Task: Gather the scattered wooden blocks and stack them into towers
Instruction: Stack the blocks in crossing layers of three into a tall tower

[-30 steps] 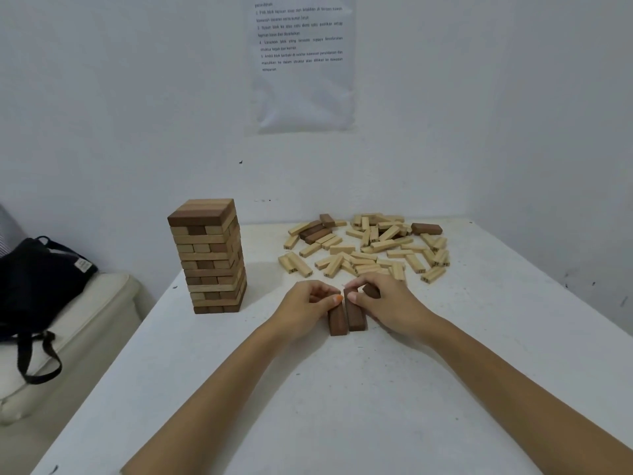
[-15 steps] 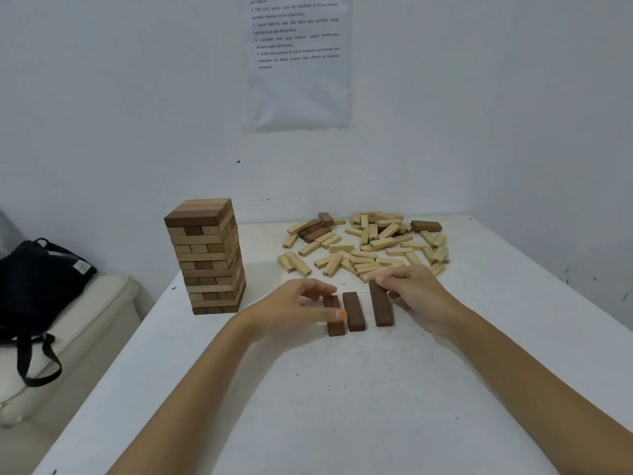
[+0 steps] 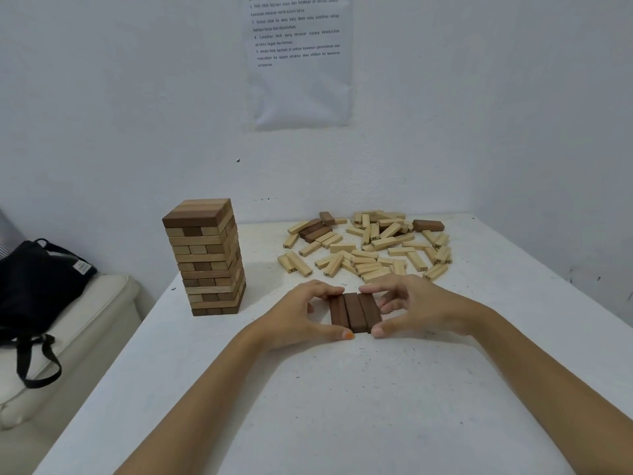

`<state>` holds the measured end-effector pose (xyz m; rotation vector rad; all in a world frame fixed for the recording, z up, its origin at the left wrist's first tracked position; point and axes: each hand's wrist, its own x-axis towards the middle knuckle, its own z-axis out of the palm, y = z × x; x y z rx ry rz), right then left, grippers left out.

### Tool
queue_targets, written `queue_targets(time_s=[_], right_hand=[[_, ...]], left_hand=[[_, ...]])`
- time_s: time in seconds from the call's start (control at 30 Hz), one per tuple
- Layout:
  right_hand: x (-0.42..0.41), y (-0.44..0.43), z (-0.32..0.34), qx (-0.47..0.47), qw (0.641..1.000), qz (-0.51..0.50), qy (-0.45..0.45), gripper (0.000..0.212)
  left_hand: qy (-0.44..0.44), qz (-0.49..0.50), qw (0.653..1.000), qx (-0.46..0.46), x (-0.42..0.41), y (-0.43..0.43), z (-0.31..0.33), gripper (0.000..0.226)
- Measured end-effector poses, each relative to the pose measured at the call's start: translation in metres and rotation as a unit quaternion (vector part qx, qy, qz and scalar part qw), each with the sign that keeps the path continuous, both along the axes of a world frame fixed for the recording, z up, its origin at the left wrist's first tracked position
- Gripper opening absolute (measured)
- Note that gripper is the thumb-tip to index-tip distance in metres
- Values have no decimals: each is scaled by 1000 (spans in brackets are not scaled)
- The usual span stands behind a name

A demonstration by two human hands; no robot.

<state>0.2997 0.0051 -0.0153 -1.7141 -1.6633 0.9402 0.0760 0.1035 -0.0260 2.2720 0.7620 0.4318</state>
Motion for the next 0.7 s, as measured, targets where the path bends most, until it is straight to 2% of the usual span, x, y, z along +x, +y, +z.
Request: queue_targets(time_s=[0.23,0.7], right_hand=[[-3,4,-7,66,996,1,-52,69],[-6,3,-14,99,995,-4,-29,63]], left_hand=[[-20,18,1000,-1,0,-1,-3,68],[-12,30,999,-18,-1,1,-2,66]])
